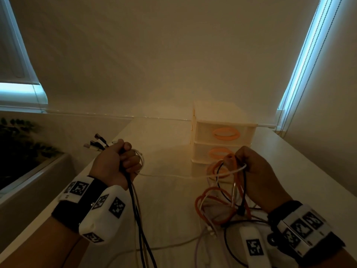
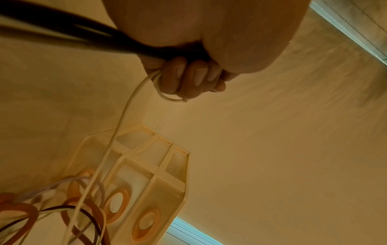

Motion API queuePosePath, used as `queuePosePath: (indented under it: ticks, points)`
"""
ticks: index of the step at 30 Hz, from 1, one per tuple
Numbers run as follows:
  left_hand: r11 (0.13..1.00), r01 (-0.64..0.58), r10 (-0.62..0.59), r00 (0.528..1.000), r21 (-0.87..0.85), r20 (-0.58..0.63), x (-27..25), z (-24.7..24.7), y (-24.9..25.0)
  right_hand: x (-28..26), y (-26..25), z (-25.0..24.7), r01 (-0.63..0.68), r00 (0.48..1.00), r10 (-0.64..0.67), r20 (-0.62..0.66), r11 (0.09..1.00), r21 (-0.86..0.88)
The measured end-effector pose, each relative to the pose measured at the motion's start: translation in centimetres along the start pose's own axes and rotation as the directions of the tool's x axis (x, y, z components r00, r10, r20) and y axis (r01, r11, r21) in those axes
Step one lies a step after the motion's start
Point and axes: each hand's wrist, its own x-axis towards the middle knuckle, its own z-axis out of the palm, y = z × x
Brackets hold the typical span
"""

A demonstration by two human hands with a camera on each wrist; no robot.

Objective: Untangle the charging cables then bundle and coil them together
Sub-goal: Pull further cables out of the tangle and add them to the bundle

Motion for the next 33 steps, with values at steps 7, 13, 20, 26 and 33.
queuePosePath:
  ticks: [7, 13, 20, 26, 33]
  points:
    - [1.0, -0.01, 0.011, 1.0, -0.026, 0.029, -0.7, 0.9, -0.5, 0.4, -1.9, -2.4, 0.02, 0.996, -0.063, -0.063, 0.851, -0.525]
    - [0.993, -0.021, 0.038, 0.988, -0.113, 0.153, -2.3, 3.0, -2.1, -1.7, -7.7, 2.0, 0.255, 0.967, -0.247, 0.068, 0.947, -0.194]
    - [0.974, 0.089, -0.006, 0.93, -0.21, 0.367, -3.6, 3.9, -2.1, -2.5, -4.6, 6.4, -0.005, 0.829, 0.246, 0.503, 0.901, -0.433]
    - [0.934, 0.19, -0.331, 0.776, 0.301, 0.537, -4.5, 3.4, -1.6, -0.8, -4.8, 2.3, -0.071, 0.96, 0.194, 0.203, 0.868, -0.492]
    - [0.946, 0.098, -0.189, 0.941, 0.308, 0.282, -6.3, 6.3, -5.1, -2.2, -5.4, 5.5, 0.254, 0.963, -0.194, 0.189, 0.89, -0.38]
